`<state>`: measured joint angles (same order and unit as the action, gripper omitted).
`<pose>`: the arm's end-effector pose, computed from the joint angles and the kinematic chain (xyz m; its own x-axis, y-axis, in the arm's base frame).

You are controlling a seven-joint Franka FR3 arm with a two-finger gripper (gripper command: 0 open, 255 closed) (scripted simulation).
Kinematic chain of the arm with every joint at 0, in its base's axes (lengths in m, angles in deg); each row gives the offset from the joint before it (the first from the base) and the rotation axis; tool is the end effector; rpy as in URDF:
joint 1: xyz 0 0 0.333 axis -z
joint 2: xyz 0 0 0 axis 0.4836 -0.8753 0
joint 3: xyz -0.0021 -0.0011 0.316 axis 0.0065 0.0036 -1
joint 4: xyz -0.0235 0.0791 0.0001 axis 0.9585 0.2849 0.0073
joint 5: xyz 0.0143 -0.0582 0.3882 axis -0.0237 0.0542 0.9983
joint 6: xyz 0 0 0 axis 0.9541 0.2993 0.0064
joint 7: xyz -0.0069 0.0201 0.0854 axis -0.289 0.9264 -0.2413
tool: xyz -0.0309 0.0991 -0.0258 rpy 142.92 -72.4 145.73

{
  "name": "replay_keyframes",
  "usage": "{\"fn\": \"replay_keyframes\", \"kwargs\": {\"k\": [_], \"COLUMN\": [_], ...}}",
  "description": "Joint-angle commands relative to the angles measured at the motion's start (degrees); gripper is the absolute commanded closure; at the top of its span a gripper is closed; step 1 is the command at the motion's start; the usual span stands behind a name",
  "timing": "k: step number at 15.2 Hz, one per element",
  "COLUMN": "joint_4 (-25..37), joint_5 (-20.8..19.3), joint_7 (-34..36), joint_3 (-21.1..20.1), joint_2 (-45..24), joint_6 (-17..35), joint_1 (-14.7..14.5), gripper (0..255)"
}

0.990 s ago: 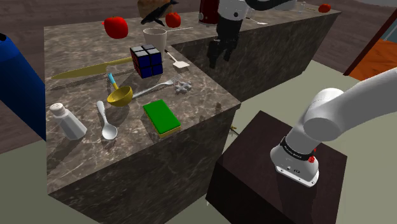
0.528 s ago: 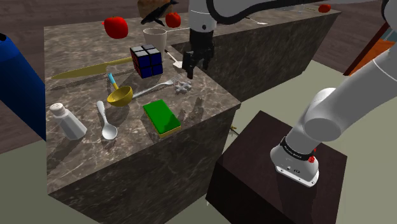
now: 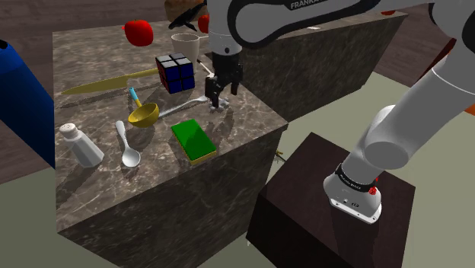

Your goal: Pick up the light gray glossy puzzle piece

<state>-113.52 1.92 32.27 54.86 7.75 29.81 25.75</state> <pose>0.4607 0.2362 0.4995 0.9986 0.0521 0.0005 0.0521 -0.9986 0.0099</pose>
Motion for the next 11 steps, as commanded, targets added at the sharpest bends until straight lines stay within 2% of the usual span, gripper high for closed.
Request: {"fn": "replay_keyframes", "kwargs": {"k": [1, 4, 5, 11], "joint_4": [-1.2, -2.2, -2.2, -2.1], "joint_5": [-0.1, -0.2, -0.1, -0.2], "joint_7": [0.1, 0.1, 0.2, 0.2], "joint_3": [-0.1, -0.1, -0.2, -0.2], "joint_2": [-0.3, -0.5, -0.6, -0.6], "joint_6": [1.5, 2.7, 2.7, 2.7], "joint_1": [0.0, 0.0, -0.1, -0.1], "gripper": [0, 0, 255, 255]}}
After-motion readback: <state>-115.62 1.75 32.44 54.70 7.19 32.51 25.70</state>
